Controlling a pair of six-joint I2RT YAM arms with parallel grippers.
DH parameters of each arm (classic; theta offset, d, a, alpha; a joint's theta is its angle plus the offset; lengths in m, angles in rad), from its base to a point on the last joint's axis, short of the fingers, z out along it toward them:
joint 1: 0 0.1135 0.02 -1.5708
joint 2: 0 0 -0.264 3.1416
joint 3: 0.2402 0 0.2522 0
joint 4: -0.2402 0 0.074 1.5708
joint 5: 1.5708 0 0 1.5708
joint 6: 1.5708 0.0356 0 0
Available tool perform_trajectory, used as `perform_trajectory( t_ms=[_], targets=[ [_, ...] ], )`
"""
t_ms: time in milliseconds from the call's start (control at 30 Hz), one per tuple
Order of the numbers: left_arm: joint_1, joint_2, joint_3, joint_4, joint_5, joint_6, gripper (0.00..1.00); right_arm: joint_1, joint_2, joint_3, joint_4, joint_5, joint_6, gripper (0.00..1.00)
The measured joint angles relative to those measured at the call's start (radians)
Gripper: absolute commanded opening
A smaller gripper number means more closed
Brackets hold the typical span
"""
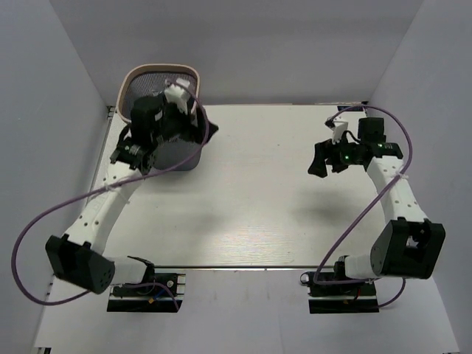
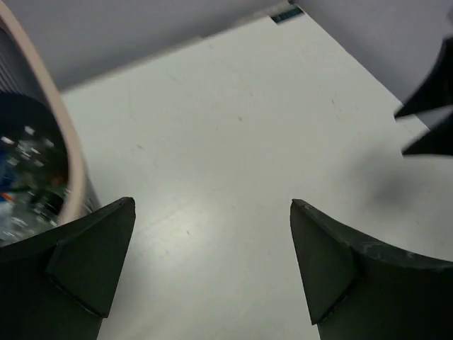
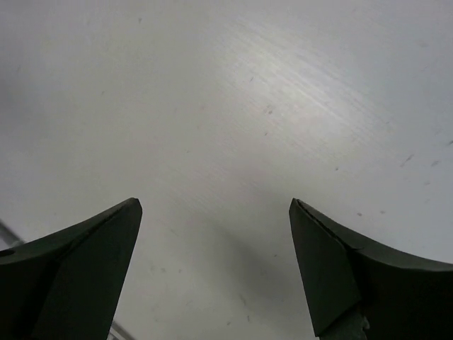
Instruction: Put the plastic bottles in the bin
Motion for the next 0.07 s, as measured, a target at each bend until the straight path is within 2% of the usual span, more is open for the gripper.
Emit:
perform_trajectory(
  t_ms=[67],
  targets=[
    [-0.008, -0.058, -0.102, 0.0, 0.045, 0.0, 1.0, 0.0, -0.043, -0.036, 0.06, 0.028, 0.02, 0.9]
  ],
)
